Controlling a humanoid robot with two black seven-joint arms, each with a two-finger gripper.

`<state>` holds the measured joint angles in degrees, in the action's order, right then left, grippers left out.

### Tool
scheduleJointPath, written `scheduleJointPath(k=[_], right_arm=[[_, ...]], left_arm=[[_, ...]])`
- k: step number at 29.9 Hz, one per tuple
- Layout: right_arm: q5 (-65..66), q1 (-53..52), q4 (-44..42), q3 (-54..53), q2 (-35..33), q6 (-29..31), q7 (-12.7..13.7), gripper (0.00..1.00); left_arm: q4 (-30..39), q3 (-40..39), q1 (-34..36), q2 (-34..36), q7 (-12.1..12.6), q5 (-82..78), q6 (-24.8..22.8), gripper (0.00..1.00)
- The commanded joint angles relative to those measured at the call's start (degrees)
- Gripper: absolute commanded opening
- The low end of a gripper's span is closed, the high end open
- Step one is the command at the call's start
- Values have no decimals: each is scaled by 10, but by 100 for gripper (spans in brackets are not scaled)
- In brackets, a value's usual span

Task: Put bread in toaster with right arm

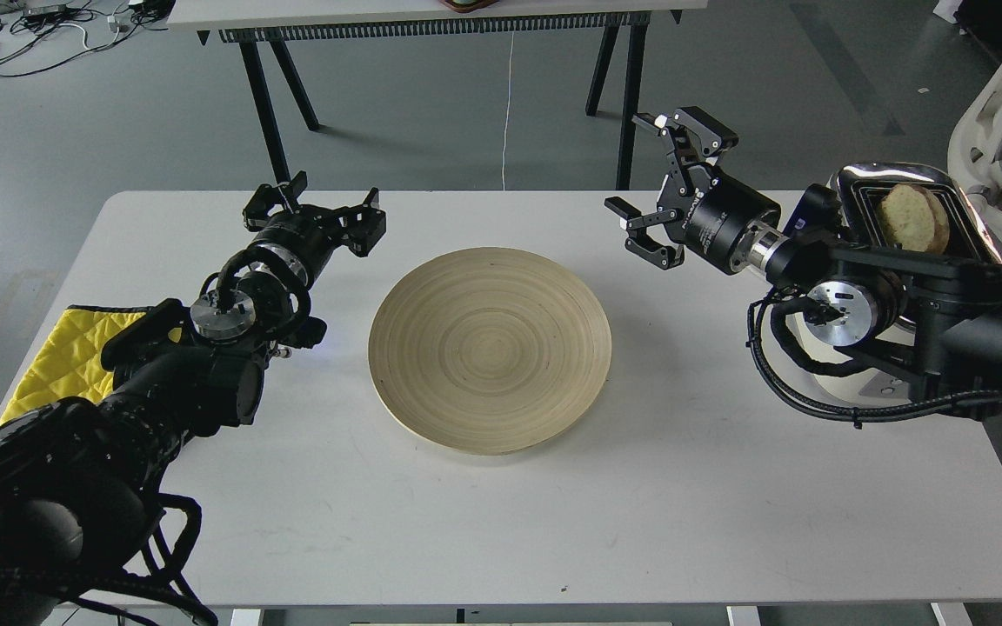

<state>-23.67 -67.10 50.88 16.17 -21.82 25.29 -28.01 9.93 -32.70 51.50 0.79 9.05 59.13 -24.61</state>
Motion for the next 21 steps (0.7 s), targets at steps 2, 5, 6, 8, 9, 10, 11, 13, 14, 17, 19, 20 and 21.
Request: scheduleJointPath(k=[2, 5, 6, 8, 9, 10, 11, 13, 14, 17, 19, 20, 21], right_arm=[[-1, 28, -61, 1, 14, 27, 0, 99], [0, 40, -87, 1, 20, 27, 0, 99], [0, 42, -91, 1, 21, 27, 0, 99], [5, 45, -94, 4, 21, 27, 0, 99], [6, 47, -95, 8, 22, 27, 0, 99], [11, 50, -97, 8, 22, 27, 0, 99], [15, 51, -103, 8, 22, 27, 0, 99], [18, 57, -115, 8, 23, 27, 0, 99], [18, 57, -119, 6, 23, 27, 0, 99], [17, 57, -121, 3, 23, 27, 0, 99], [16, 57, -122, -1, 24, 27, 0, 99], [14, 57, -125, -3, 26, 27, 0, 99], [11, 57, -129, -5, 30, 27, 0, 99]], left_arm=[[0, 0, 0, 0, 0, -1, 0, 100], [0, 0, -1, 0, 0, -1, 0, 100], [-1, 0, 0, 0, 0, 0, 0, 100], [0, 0, -1, 0, 0, 0, 0, 100], [0, 0, -1, 0, 0, -1, 0, 100], [0, 0, 0, 0, 0, 0, 0, 100], [0, 0, 0, 0, 0, -1, 0, 100], [0, 0, -1, 0, 0, 0, 0, 100], [0, 0, 0, 0, 0, 0, 0, 100], [0, 0, 0, 0, 0, 0, 0, 100], [0, 0, 0, 0, 0, 0, 0, 100], [0, 0, 0, 0, 0, -1, 0, 100], [0, 0, -1, 0, 0, 0, 0, 100]])
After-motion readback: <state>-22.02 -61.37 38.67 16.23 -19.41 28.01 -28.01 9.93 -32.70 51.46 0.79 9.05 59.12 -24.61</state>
